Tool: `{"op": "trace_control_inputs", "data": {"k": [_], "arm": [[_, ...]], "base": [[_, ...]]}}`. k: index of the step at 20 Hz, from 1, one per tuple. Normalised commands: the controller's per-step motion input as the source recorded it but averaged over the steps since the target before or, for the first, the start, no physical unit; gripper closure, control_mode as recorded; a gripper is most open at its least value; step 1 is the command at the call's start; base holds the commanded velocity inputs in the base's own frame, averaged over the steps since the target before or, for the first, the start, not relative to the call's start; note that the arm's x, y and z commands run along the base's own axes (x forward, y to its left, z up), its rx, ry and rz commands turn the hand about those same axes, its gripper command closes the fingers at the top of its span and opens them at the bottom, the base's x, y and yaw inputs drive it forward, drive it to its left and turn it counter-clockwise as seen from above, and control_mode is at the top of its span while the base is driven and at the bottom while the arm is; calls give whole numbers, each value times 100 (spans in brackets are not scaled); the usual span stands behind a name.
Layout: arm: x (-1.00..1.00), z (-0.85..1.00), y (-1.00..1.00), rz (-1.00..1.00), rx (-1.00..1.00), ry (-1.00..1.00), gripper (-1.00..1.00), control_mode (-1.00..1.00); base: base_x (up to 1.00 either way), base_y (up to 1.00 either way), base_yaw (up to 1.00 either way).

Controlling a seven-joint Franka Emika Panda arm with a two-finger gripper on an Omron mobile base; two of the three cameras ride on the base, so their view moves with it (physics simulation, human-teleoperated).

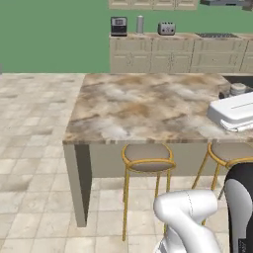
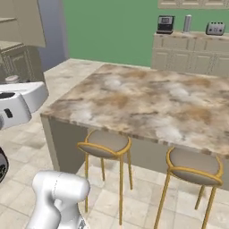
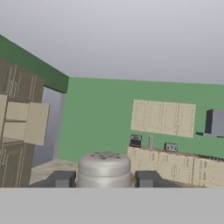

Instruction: Retrieve the shaker from the cabinet and place it next the steak on a plate on the dining table.

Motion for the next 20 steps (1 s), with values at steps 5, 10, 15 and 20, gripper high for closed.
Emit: {"op": "trace_control_inputs", "data": {"k": [5, 10, 15, 20], "arm": [[0, 0, 0, 0, 0, 0, 100, 100], [0, 0, 0, 0, 0, 0, 100, 100], [0, 0, 0, 0, 0, 0, 100, 100], [0, 0, 0, 0, 0, 0, 100, 100]], "base": [[-64, -100, -5], [-39, -100, -8], [-26, -100, -5], [-28, -100, -6]]}}
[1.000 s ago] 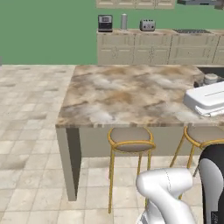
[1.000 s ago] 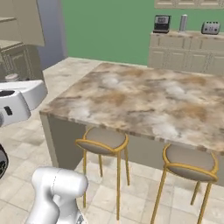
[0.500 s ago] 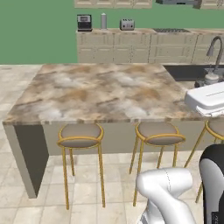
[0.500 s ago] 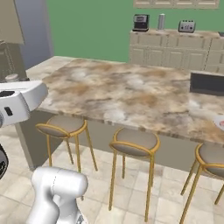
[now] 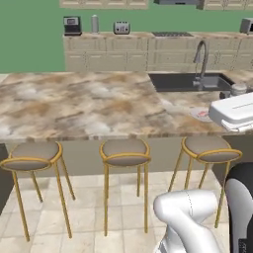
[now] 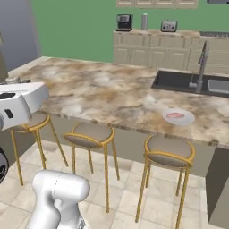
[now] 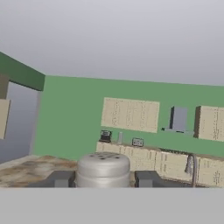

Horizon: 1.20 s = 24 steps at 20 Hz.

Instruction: Retrieve the shaker from the cabinet and place it next the steak on a plate on the dining table.

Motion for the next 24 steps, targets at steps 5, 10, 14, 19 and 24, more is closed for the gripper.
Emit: {"op": "trace_control_inputs", "data": {"k": [5, 10, 14, 19, 24], "arm": [[0, 0, 0, 0, 0, 0, 100, 100], [0, 0, 0, 0, 0, 0, 100, 100], [0, 0, 0, 0, 0, 0, 100, 100], [0, 0, 0, 0, 0, 0, 100, 100], [0, 0, 0, 0, 0, 0, 100, 100]], "base": [[-17, -100, -14], [14, -100, -31], [25, -96, -61], [29, -55, -66], [53, 76, -2]]}}
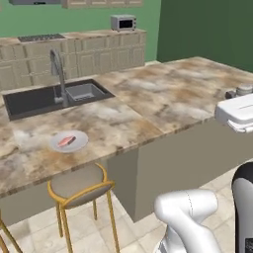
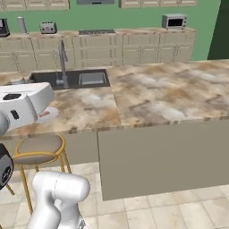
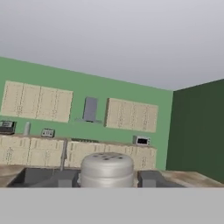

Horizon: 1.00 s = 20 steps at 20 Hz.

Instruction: Retrieve the shaker from the cabinet and place it next the steak on a plate on the dining table.

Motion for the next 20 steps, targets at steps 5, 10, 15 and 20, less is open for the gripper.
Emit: {"op": "trace_control_inputs", "data": {"k": [5, 10, 15, 20], "arm": [[0, 0, 0, 0, 0, 0, 100, 100], [0, 0, 0, 0, 0, 0, 100, 100], [0, 0, 0, 0, 0, 0, 100, 100], [0, 0, 0, 0, 0, 0, 100, 100]], "base": [[98, 39, 43], [100, -33, 45], [96, -4, 44], [71, 2, 52]]}}
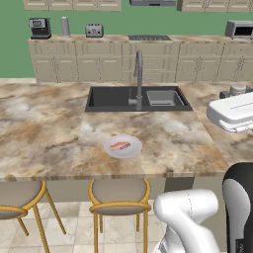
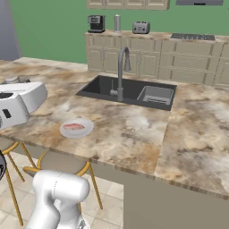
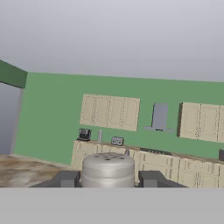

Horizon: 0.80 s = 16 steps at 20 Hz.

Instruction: Retrieve the shaker from the cabinet and place it next the steak on a plate on the dining table.

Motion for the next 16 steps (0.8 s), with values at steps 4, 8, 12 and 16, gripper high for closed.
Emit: {"op": "trace_control_inputs", "data": {"k": [4, 8, 12, 16], "arm": [[20, -16, -3, 13, 1, 0, 100, -100], [90, -63, -37, 52, 1, 11, 100, -100], [92, -74, -42, 53, 0, 9, 100, -100], [87, -85, -30, 50, 6, 2, 100, -100]], "base": [[44, 0, 39], [0, 0, 0], [0, 0, 0], [0, 0, 0]]}}
